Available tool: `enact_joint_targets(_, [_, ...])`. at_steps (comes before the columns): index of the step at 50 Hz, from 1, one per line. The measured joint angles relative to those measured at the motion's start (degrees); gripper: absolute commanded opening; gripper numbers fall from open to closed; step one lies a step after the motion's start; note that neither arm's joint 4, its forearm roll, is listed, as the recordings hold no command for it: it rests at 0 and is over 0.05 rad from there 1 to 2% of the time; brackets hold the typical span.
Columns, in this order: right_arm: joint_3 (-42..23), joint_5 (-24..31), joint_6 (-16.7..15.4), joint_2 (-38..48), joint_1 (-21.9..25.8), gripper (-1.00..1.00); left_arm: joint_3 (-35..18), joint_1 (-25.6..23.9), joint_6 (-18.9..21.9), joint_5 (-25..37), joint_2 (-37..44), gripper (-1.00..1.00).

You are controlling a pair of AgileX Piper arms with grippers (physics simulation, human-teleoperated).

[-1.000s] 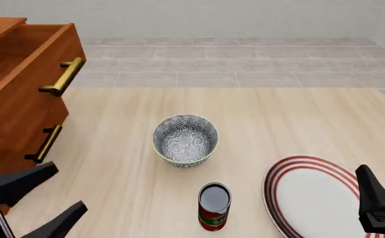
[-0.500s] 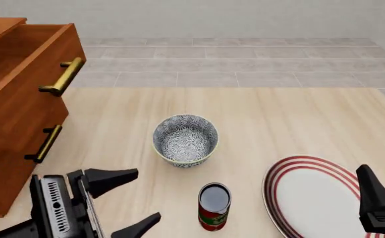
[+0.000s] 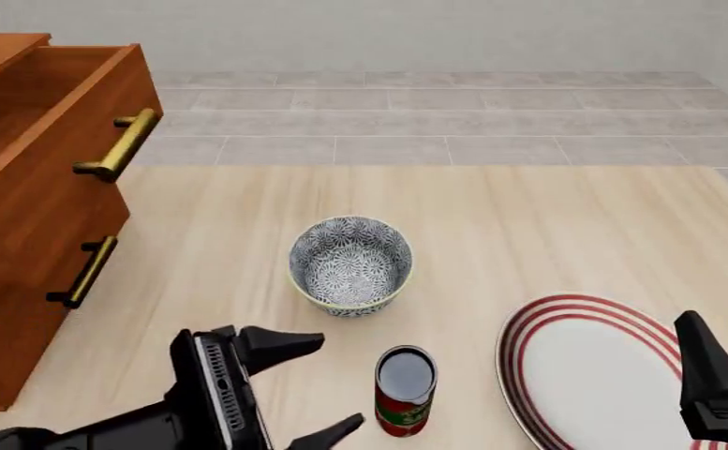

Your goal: Put the ketchup in the top drawer of the cabinet.

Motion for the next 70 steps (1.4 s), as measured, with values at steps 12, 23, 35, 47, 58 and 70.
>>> enact_joint_targets(12, [0.0,0.0,0.2,0.0,0.0,1.00,-1.3,0.0,1.4,-5.3,9.0,1.00])
enact_joint_targets(23, [0.0,-0.1,0.5,-0.1,-0.1,1.00,-3.2,-0.3,2.0,-7.7,15.2,1.00])
enact_joint_targets(35, [0.0,-0.1,0.6,-0.1,-0.1,1.00,-5.0,0.0,1.2,-8.2,19.7,1.00])
enact_joint_targets(47, [0.0,0.0,0.7,-0.1,-0.1,1.00,-7.5,-0.1,0.0,-6.8,23.7,1.00])
enact_joint_targets(58, [-2.9,-3.0,0.4,2.9,-0.1,1.00,-9.4,0.3,-1.1,-5.5,26.1,1.00])
enact_joint_targets(70, [-8.9,-8.9,-0.5,8.9,-0.1,1.00,-10.8,0.6,-2.1,-4.4,28.0,1.00])
